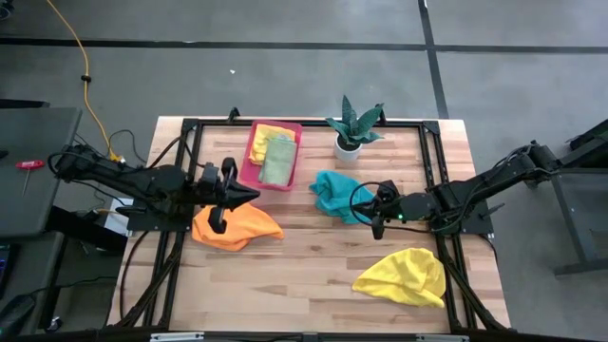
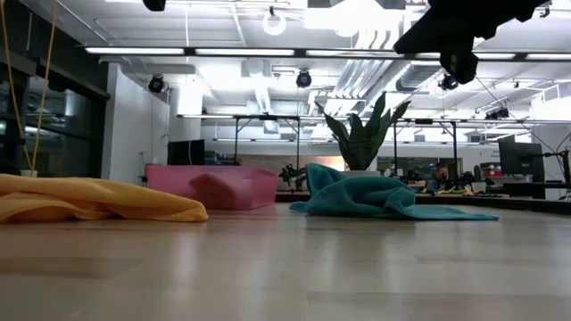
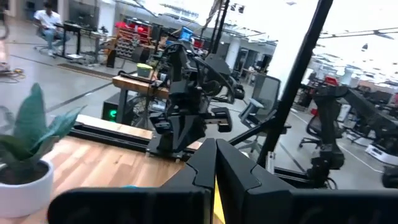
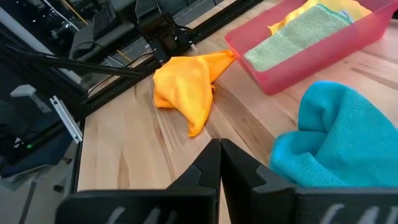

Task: Fold microfiber towels
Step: Fold the yellow microfiber cloth

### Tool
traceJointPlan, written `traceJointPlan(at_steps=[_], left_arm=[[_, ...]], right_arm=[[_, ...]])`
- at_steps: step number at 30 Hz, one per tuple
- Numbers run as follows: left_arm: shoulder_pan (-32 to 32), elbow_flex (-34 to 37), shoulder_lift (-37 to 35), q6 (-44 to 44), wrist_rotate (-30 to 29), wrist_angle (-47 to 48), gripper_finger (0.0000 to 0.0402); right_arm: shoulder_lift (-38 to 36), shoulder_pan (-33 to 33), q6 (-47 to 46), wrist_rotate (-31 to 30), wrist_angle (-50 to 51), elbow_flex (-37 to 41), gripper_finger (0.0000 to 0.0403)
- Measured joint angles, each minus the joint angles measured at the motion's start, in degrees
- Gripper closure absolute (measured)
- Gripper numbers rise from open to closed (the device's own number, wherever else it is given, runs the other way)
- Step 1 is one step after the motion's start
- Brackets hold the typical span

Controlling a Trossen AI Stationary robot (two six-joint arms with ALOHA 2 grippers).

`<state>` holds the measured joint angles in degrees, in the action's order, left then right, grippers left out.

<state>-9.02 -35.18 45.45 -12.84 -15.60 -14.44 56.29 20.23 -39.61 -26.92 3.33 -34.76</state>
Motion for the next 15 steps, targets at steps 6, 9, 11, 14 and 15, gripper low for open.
traceJointPlan(at_steps=[6,9,11,14,15], left_arm=[[-0.01,0.0,0.02,0.0,-1.39,0.03,0.0391],[0.0,-0.02,0.02,0.0,-1.73,0.05,0.0386],[-0.01,-0.02,0.02,0.0,-1.76,0.06,0.0383],[0.0,-0.04,0.02,0.0,-1.76,0.3,0.0383],[0.0,-0.04,0.02,0.02,-1.76,0.51,0.0383]], right_arm=[[0.54,0.0,0.2,2.23,2.7,-3.4,0.0395],[3.43,0.12,-0.26,5.58,14.35,-9.91,0.0373],[7.25,0.88,-0.42,8.94,23.37,-15.26,0.035],[14.23,3.54,-0.42,14.65,35.47,-22.55,0.0311],[16.74,4.77,-0.42,16.05,38.75,-24.3,0.0297]])
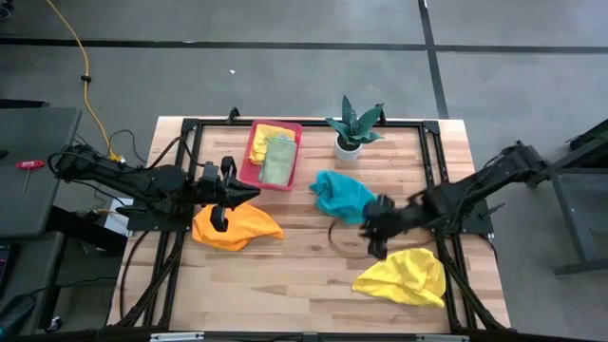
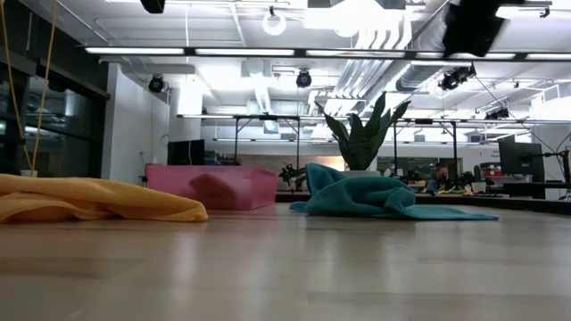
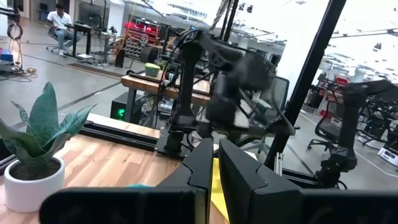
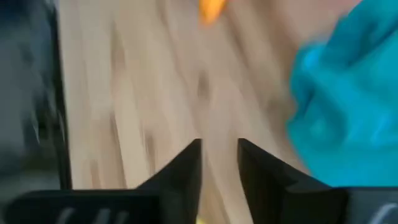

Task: Fold microfiber towels
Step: Fold the yellow microfiber cloth

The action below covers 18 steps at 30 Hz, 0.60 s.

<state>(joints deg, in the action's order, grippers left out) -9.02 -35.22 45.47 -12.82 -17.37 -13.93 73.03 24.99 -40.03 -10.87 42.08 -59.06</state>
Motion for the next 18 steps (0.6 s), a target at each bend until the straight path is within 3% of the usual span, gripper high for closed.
traceJointPlan(at_steps=[4,8,13,18], left_arm=[[0.0,0.0,0.0,-0.02,0.0,0.47,0.0382],[0.0,0.0,0.0,-0.02,0.0,0.48,0.0382],[0.0,0.0,0.0,-0.01,0.0,0.46,0.0382],[0.04,0.0,0.0,0.0,0.0,0.46,0.0382]], right_arm=[[9.08,4.98,-4.19,5.62,9.93,-4.22,0.0249],[16.03,9.54,-15.83,12.26,14.08,-3.01,0.0217],[20.87,14.51,-29.13,20.5,13.26,1.42,0.0206],[21.14,18.19,-36.92,23.5,13.2,2.64,0.0213]])
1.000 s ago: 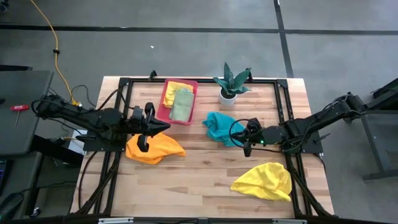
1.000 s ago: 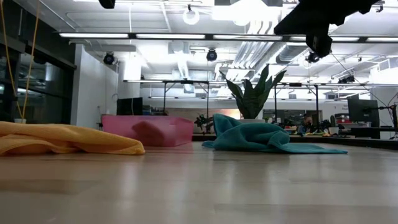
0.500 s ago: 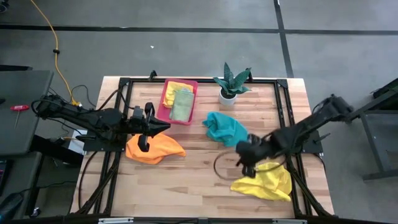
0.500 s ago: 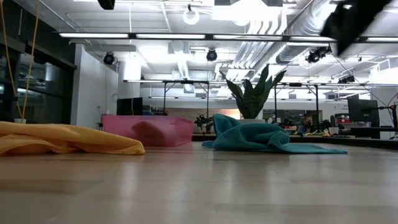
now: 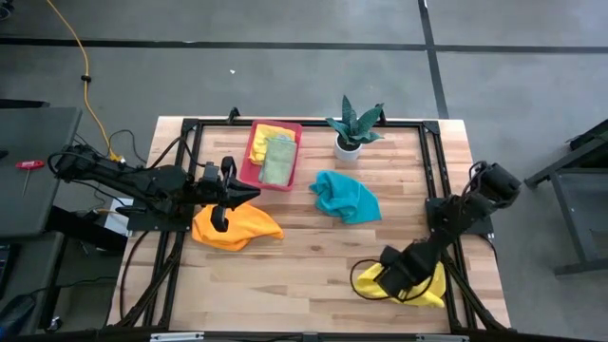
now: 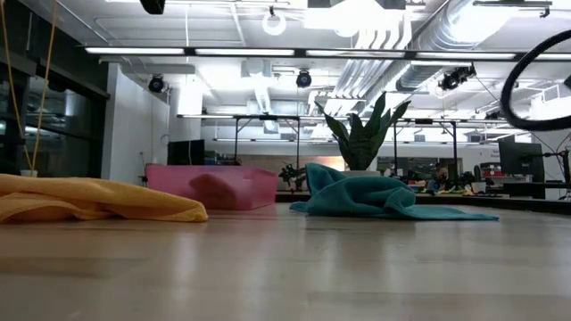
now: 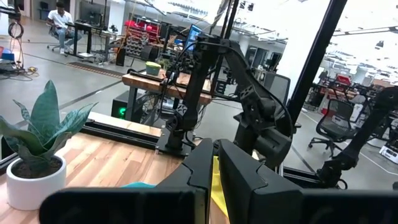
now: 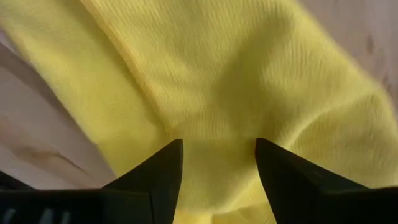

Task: Fold microfiber towels
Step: Fold the yellow microfiber cloth

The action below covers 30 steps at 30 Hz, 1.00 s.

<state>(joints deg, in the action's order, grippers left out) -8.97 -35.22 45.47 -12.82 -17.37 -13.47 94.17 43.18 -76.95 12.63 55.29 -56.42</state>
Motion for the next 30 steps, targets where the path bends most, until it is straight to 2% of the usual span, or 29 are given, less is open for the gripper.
traceJointPlan(at_steps=[7,16,30], left_arm=[[0.04,0.0,0.0,1.05,-1.25,0.0,0.0382],[0.07,0.0,0.0,1.05,-1.47,-0.02,0.0382],[0.04,0.0,0.0,0.85,-1.46,-0.04,0.0382]], right_arm=[[-0.02,3.2,-4.12,1.13,-1.54,-0.14,0.0229],[-0.04,4.23,-7.32,2.54,-7.02,-0.12,0.024],[0.37,4.1,-8.43,3.03,-4.56,-0.12,0.0241]])
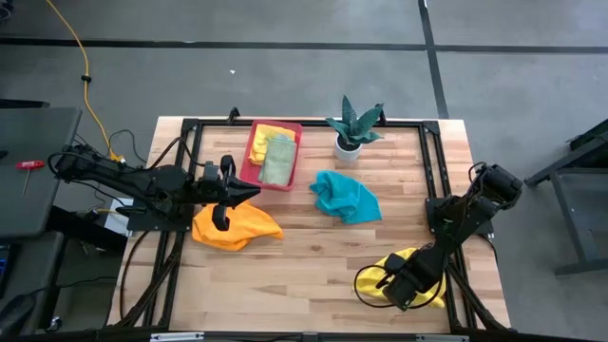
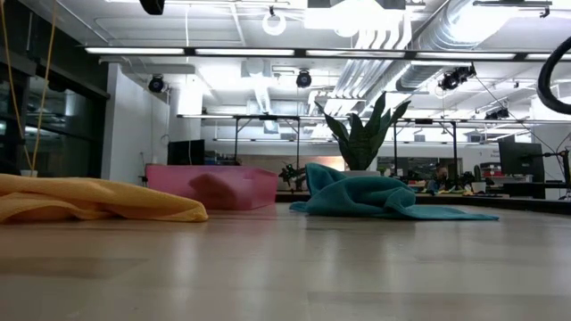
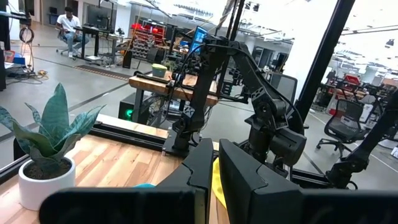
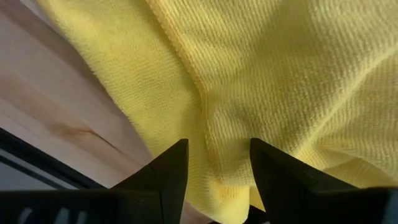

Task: Fold microfiber towels
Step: Fold the yellow microfiber cloth

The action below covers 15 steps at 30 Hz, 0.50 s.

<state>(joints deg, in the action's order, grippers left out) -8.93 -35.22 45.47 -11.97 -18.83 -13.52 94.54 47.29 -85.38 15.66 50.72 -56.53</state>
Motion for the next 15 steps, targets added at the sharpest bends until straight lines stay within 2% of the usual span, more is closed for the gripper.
traceJointPlan(at_steps=[5,10,15], left_arm=[[0.0,0.0,0.0,0.0,0.0,0.0,0.0382],[0.01,0.0,0.0,0.0,0.0,-0.02,0.0382],[0.02,0.0,0.0,0.05,0.0,-0.02,0.0382]], right_arm=[[3.6,0.02,1.81,2.78,0.02,0.04,0.0241],[3.84,-0.02,0.09,1.15,0.08,0.04,0.0246],[3.61,-0.25,-0.07,0.73,1.37,0.04,0.0293]])
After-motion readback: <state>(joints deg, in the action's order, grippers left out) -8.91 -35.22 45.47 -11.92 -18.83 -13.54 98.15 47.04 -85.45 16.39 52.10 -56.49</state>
